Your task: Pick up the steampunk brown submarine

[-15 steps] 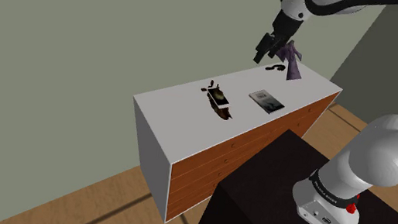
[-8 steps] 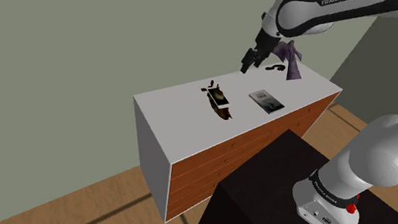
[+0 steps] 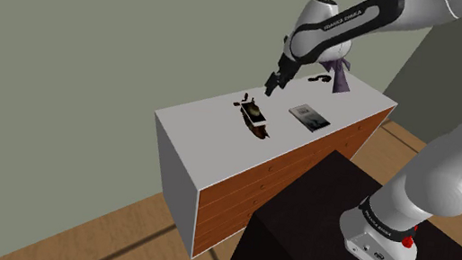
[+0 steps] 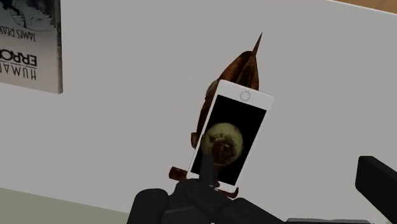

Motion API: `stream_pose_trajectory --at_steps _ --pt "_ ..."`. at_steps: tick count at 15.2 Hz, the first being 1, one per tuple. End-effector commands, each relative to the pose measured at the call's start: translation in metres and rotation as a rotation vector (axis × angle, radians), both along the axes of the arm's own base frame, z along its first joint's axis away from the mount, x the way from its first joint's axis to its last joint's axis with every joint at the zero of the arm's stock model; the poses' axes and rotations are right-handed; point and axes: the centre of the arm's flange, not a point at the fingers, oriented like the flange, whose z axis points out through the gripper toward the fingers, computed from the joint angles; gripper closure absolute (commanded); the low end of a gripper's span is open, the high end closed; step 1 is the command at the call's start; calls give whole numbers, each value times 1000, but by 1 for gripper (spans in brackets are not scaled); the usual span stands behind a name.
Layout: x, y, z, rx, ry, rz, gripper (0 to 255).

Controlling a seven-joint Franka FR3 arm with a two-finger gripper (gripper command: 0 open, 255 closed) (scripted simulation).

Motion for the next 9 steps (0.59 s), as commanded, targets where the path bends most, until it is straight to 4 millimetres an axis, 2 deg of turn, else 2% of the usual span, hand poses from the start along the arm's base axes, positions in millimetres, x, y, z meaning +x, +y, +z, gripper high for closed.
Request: stream_pose_trajectory --at_steps 1,9 --pt "14 -4 -21 -5 0 7 0" --pt "71 -22 -108 -20 5 35 0"
